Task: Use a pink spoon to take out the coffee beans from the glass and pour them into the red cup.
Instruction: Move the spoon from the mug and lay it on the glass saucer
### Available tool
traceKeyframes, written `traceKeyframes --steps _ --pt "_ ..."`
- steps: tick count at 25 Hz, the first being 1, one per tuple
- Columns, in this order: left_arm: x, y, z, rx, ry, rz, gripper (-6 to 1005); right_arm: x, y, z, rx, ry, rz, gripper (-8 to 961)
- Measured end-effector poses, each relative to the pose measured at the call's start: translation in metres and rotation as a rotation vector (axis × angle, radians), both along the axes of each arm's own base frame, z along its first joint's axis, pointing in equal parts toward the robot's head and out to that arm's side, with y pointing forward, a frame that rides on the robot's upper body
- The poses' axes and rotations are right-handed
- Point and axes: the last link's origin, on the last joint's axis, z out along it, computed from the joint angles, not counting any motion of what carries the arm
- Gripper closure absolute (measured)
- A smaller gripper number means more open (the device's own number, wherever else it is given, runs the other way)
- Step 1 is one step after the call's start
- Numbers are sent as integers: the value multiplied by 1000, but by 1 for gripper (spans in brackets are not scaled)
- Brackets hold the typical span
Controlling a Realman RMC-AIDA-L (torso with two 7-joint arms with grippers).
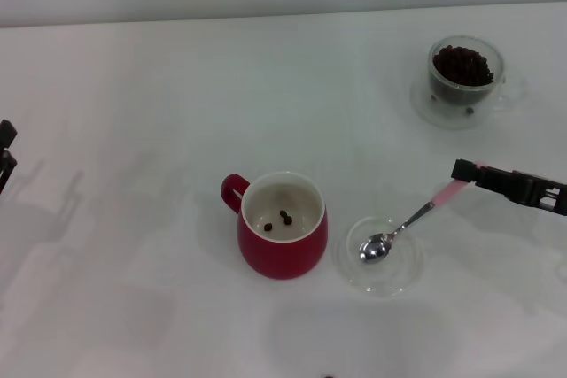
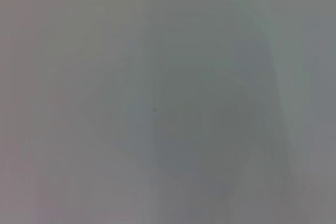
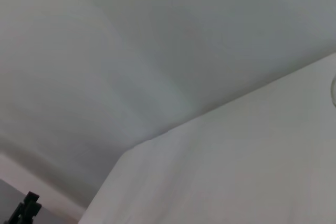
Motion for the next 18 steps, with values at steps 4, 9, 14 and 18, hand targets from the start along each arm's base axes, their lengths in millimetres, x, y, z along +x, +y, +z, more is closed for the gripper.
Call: traceKeyframes --steps 4,9,14,18 --pt "0 2 0 -2 3 1 439 0 -1 -2 -17 7 -12 782" --pt "2 4 0 -2 4 -4 439 0 -2 -4 -42 25 -33 780" --pt "3 5 0 -2 4 -7 438 0 -4 -6 -68 34 -52 778" --pt "3 6 0 -2 3 -8 438 1 -3 -6 -73 29 -58 778"
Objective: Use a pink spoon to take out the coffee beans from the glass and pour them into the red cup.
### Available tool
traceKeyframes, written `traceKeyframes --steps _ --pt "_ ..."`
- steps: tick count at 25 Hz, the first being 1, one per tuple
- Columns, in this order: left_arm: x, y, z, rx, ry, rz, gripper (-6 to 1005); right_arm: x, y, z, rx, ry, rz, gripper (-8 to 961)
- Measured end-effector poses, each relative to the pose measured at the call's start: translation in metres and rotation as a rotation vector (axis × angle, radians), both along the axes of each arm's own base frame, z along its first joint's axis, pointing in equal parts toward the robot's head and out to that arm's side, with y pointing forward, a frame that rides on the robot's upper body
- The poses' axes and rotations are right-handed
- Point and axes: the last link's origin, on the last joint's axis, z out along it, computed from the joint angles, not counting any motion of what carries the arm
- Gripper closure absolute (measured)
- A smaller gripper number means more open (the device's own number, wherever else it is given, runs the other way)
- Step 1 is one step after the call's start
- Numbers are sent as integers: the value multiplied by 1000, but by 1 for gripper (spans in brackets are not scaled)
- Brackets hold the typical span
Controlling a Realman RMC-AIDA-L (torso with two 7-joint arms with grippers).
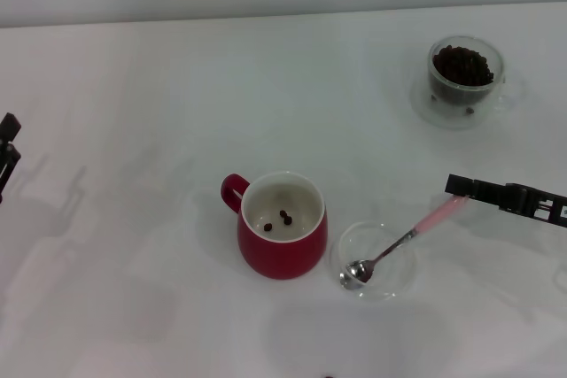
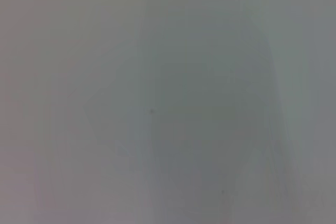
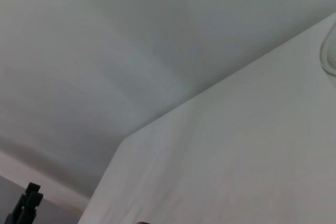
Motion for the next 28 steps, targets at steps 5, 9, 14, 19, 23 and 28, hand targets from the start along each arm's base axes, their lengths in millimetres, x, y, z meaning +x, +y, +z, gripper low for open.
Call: traceKeyframes --steps 5,9,14,19,23,28 --pt "1 0 -1 -2 -5 -1 437 1 4 0 6 -17 -8 778" --pt "1 0 -2 -3 -9 -1 437 4 8 -1 14 -40 -24 778" --pt "2 0 -3 -4 -11 0 436 4 15 5 35 -52 -20 778" --pt "1 -2 -4 -5 -14 5 437 9 23 27 129 -69 -19 778" --pt "0 -3 -4 0 -18 8 439 18 28 52 248 -107 -18 778" --pt "1 -4 -3 24 -46 18 439 30 29 80 456 -165 -31 778"
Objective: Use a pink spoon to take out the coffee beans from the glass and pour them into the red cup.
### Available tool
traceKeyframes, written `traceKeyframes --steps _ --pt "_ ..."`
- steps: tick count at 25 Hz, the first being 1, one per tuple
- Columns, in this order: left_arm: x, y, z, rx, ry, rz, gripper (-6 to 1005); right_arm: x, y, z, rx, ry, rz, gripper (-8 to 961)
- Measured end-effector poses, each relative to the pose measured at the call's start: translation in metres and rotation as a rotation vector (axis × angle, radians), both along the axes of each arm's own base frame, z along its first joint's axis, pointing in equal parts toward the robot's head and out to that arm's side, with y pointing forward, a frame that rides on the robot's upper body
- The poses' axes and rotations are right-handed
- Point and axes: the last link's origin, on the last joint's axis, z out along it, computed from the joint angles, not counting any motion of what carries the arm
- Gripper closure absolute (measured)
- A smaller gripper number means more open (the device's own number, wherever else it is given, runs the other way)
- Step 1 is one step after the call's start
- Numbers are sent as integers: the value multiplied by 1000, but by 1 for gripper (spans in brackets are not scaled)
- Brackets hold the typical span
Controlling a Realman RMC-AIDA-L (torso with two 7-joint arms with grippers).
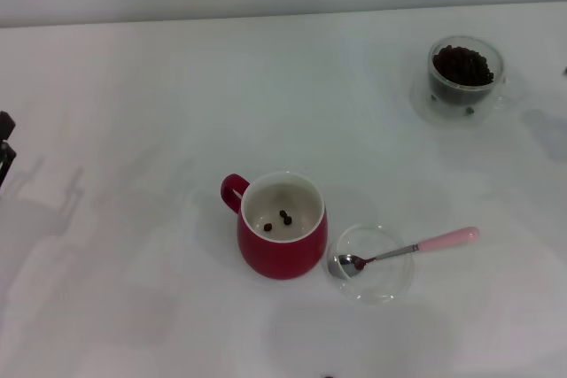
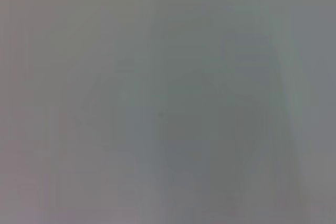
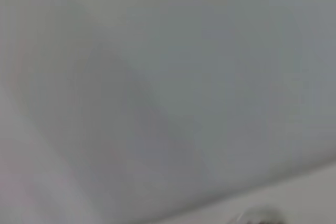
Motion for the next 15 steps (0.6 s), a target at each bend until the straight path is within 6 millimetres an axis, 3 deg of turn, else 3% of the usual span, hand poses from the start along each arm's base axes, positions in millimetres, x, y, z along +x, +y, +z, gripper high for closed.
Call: traceKeyframes --steps 7,15 --pt "4 4 4 67 -73 19 438 16 -2 24 239 -145 -27 778" --pt "4 7 6 113 -122 53 438 35 -9 21 490 -330 -165 778"
